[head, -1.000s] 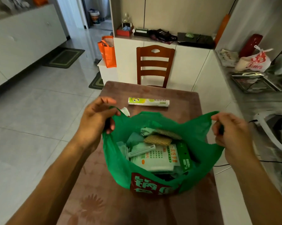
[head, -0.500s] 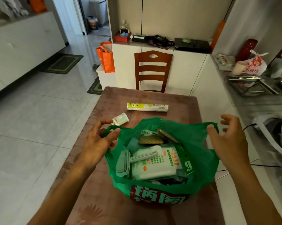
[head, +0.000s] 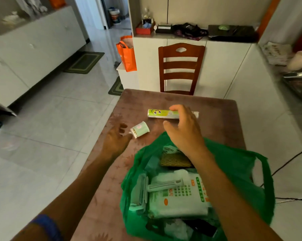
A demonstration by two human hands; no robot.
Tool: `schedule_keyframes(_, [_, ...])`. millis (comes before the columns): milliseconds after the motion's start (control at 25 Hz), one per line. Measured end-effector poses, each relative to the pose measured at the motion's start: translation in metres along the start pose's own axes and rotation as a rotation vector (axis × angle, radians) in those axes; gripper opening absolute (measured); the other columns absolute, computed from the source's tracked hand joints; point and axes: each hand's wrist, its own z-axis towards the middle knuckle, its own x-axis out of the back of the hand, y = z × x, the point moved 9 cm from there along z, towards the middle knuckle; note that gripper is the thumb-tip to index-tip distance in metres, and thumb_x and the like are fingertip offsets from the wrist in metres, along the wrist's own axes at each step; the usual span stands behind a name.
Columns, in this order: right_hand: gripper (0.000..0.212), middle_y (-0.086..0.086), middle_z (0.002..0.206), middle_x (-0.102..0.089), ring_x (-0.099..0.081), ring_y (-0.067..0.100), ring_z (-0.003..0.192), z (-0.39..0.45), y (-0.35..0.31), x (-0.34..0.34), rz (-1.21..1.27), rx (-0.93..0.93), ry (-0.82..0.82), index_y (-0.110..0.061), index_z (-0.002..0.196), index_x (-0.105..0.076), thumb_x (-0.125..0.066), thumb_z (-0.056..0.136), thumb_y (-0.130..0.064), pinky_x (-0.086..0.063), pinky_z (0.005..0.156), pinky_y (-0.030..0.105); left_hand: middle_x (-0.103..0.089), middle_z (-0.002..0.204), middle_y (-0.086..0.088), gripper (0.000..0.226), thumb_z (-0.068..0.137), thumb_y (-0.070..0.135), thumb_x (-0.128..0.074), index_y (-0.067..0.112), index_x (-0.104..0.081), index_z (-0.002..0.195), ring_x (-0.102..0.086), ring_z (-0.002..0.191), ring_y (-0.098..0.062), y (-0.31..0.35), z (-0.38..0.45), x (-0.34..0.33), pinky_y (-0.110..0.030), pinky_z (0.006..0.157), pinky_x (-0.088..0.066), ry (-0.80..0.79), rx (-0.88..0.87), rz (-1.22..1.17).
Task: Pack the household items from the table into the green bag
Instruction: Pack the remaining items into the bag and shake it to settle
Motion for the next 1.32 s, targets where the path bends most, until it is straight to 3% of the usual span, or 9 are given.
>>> schedule_keyframes(120, [0.036, 0.0, 0.118, -0.052, -0.05, 0.019, 0.109, 0.064, 0.041, -0.037, -0.037, -0.104, -0.042, -0.026, 0.119, -0.049, -0.061, 0.085, -0.024, -0.047, 0.087, 0.036, -0.056, 0.12, -0.008, 0.047, 0.079, 0.021, -0.071, 0.019, -0.05, 0.121, -0.054, 0.094, -0.019, -0.017, 0.071, -0.055, -0.023, 0.06, -0.045, -0.119, -0.05, 0.224])
schedule_keyframes(200, [0.034, -0.001, 0.116, -0.052, -0.052, 0.019, 0.105, 0.103, 0.081, -0.066, -0.098, -0.197, -0.075, -0.026, 0.116, -0.051, -0.061, 0.084, -0.024, -0.047, 0.085, 0.036, -0.053, 0.127, -0.013, 0.056, 0.078, 0.022, -0.071, 0.018, -0.046, 0.128, -0.053, 0.104, -0.027, -0.035, 0.116, -0.096, -0.033, 0.078, -0.049, -0.22, -0.103, 0.428])
schedule_keyframes(280, [0.034, 0.001, 0.118, -0.051, -0.051, 0.019, 0.104, 0.142, 0.121, -0.098, -0.181, -0.25, -0.123, -0.024, 0.116, -0.052, -0.061, 0.083, -0.022, -0.042, 0.081, 0.033, -0.035, 0.145, -0.015, 0.078, 0.077, 0.03, -0.071, 0.028, -0.028, 0.143, -0.037, 0.128, -0.036, -0.063, 0.153, -0.142, -0.046, 0.1, -0.036, -0.379, -0.14, 0.65])
schedule_keyframes(360, [0.04, 0.005, 0.124, -0.049, -0.051, 0.024, 0.108, 0.171, 0.153, -0.127, -0.245, -0.261, -0.211, -0.023, 0.121, -0.05, -0.062, 0.082, -0.021, -0.042, 0.085, 0.035, -0.009, 0.157, -0.011, 0.093, 0.078, 0.034, -0.071, 0.043, -0.007, 0.145, -0.016, 0.139, -0.042, -0.092, 0.177, -0.175, -0.062, 0.105, -0.025, -0.507, -0.142, 0.775])
schedule_keyframes(560, [0.073, 0.009, 0.145, -0.038, -0.035, 0.037, 0.131, 0.229, 0.229, -0.17, -0.704, -0.233, -0.423, -0.02, 0.144, -0.031, -0.065, 0.08, -0.02, -0.032, 0.107, 0.053, -0.048, 0.133, -0.015, 0.078, 0.077, 0.036, -0.073, 0.03, -0.03, 0.142, -0.058, 0.103, -0.035, -0.097, 0.203, -0.195, -0.032, 0.08, -0.046, -0.486, -0.322, 0.571])
schedule_keyframes(800, [0.052, 0.013, 0.14, -0.042, -0.04, 0.036, 0.126, 0.235, 0.267, -0.174, -0.947, -0.241, -0.376, -0.018, 0.134, -0.048, -0.062, 0.084, -0.021, -0.032, 0.107, 0.051, -0.047, 0.137, -0.007, 0.082, 0.073, 0.047, -0.071, 0.029, -0.03, 0.142, -0.057, 0.104, -0.029, -0.128, 0.142, -0.185, -0.036, 0.078, -0.052, -0.511, -0.399, 0.619])
schedule_keyframes(960, [0.06, 0.01, 0.132, -0.055, -0.052, 0.032, 0.12, 0.209, 0.291, -0.166, -0.967, -0.389, -0.462, -0.022, 0.134, -0.046, -0.067, 0.079, -0.034, -0.039, 0.104, 0.047, -0.052, 0.125, 0.008, 0.085, 0.065, 0.059, -0.07, 0.039, -0.029, 0.137, -0.056, 0.095, -0.012, -0.149, 0.112, -0.165, -0.026, 0.075, -0.052, -0.57, -0.222, 0.549])
schedule_keyframes(1080, [0.063, 0.009, 0.124, -0.064, -0.062, 0.029, 0.108, 0.186, 0.275, -0.151, -0.789, -0.426, -0.471, -0.019, 0.126, -0.054, -0.078, 0.07, -0.035, -0.049, 0.096, 0.043, -0.06, 0.107, 0.01, 0.083, 0.06, 0.057, -0.077, 0.04, -0.034, 0.13, -0.061, 0.08, -0.007, -0.151, 0.104, -0.148, -0.026, 0.069, -0.055, -0.588, -0.085, 0.357])
schedule_keyframes(1320, [0.059, 0.001, 0.108, -0.069, -0.066, 0.019, 0.092, 0.157, 0.106, -0.02, 0.149, -0.358, 0.03, -0.021, 0.116, -0.059, -0.08, 0.062, -0.024, -0.058, 0.079, 0.038, -0.058, 0.107, -0.011, 0.065, 0.076, 0.017, -0.076, 0.032, -0.039, 0.128, -0.065, 0.076, -0.024, -0.035, 0.082, -0.06, -0.037, 0.05, -0.057, -0.367, -0.021, -0.169])
